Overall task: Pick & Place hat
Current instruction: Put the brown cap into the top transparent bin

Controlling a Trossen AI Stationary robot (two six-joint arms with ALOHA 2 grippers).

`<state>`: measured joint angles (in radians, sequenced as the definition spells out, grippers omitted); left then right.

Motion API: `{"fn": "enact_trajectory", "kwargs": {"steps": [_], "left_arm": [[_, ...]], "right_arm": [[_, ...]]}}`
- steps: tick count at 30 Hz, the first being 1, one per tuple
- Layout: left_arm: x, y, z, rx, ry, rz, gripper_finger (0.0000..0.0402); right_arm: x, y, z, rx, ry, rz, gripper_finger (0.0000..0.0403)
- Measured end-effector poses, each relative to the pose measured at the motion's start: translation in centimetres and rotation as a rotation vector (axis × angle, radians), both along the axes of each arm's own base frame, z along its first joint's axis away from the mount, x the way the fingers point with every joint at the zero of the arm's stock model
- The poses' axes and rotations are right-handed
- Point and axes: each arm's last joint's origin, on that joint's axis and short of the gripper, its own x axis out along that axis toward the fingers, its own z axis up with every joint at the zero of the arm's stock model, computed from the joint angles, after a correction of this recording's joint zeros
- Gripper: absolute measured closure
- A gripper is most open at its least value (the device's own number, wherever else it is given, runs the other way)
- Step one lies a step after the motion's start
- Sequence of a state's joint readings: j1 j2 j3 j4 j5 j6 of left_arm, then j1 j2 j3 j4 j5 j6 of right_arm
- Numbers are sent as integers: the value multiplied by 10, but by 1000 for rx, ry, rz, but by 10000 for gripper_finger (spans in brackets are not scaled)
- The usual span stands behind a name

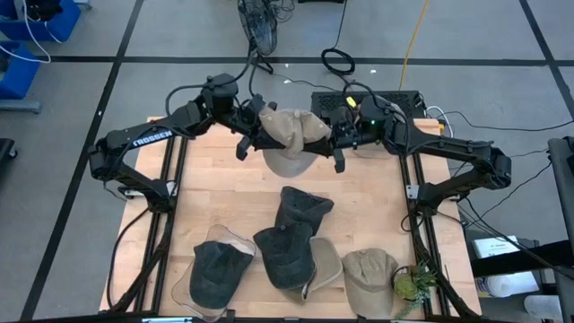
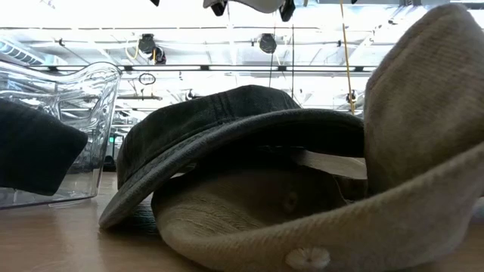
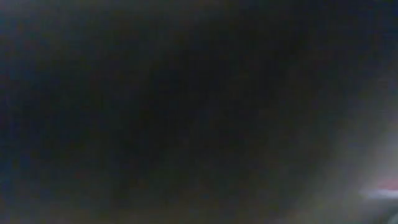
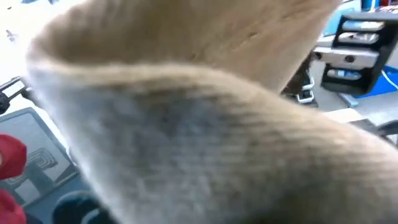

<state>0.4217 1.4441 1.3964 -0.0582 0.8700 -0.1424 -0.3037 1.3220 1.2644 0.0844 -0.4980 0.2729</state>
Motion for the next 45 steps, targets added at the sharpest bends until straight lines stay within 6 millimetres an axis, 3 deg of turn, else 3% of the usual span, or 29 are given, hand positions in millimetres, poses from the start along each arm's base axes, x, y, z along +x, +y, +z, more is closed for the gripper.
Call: {"fn": "enact_trajectory", "kwargs": {"steps": [5,10,15,19,24,32,36,40,45], "left_arm": [[0,0,0,57,-26,14,203],[-12,9,6,102,-46,75,140],[-33,27,10,96,-2,192,107],[-54,39,13,77,60,323,99],[-73,45,11,32,149,418,104],[-86,37,1,17,286,400,131],[-85,34,-2,5,317,386,145],[-83,31,-1,9,310,376,155],[-82,31,0,-2,314,411,165]], "right_arm": [[-5,2,1,7,23,-25,393],[-27,4,9,-59,67,-185,394],[-54,10,24,-113,53,-247,393],[-76,11,23,-176,161,-433,395],[-95,-1,-8,-214,300,-719,399],[-124,-51,-91,-47,205,-895,401],[-144,-74,-119,-3,189,-1010,402],[-153,-90,-132,-51,124,-982,402],[-159,-104,-166,-92,210,-951,402]]}}
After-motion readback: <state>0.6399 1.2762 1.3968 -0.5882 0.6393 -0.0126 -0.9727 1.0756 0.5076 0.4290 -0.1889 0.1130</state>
